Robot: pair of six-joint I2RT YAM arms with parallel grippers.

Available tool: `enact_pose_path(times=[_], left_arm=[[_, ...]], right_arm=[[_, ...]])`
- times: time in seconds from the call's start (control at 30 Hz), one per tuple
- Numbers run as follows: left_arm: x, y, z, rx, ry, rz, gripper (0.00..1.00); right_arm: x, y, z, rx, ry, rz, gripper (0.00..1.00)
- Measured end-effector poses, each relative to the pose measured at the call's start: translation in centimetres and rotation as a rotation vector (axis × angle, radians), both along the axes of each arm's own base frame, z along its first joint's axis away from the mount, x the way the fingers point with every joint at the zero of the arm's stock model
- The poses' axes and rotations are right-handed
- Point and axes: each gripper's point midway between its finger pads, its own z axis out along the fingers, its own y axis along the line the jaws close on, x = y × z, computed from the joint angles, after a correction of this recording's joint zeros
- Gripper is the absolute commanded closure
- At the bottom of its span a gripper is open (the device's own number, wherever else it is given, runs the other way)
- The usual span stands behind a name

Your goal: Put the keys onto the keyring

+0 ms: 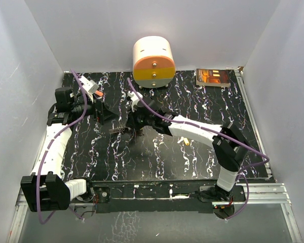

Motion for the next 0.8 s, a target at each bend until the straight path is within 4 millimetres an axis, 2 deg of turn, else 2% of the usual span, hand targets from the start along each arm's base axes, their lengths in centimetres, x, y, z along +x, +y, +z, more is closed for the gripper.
enact_pose_path(times=[0.33,0.8], left_arm=[[-1.6,-1.7,0.7,-0.052,0.0,-0.099,0.03],[-3.6,-3.1,0.8,-0.107,-0.03,-0.239,0.06]], right_arm=[[-0.4,-0.6,3.6,0.05,-0.036,-0.008,0.92],[-1.0,-1.1,5.7,0.085,-0.035,-0.015,0.92]])
